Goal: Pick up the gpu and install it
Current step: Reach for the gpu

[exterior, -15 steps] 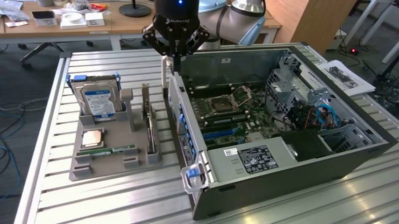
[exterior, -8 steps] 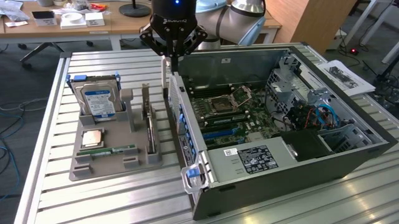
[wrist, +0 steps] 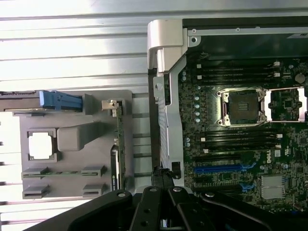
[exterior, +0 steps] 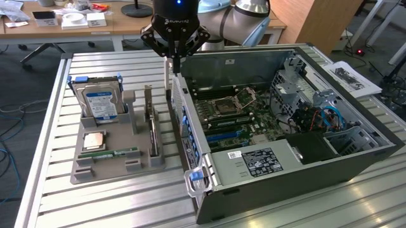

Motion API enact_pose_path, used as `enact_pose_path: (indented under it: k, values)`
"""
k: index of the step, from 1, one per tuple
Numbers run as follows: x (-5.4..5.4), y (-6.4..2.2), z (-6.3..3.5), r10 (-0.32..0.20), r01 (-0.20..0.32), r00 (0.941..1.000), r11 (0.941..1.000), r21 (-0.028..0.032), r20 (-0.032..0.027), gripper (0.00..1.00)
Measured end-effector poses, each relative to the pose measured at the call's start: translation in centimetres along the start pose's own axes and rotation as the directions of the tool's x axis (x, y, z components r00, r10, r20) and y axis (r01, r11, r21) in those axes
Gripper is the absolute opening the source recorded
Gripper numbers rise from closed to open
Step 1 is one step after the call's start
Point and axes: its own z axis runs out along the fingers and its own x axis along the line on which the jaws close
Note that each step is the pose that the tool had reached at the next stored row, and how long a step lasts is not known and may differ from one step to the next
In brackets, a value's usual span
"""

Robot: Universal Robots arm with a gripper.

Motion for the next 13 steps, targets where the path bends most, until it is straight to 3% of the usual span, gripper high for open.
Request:
enact_pose_path:
  k: [13]
  values:
    - [0.15, -0.01, 0.00, 0.000, 0.000, 1.0000, 1.0000, 0.0000, 0.0000, 0.11]
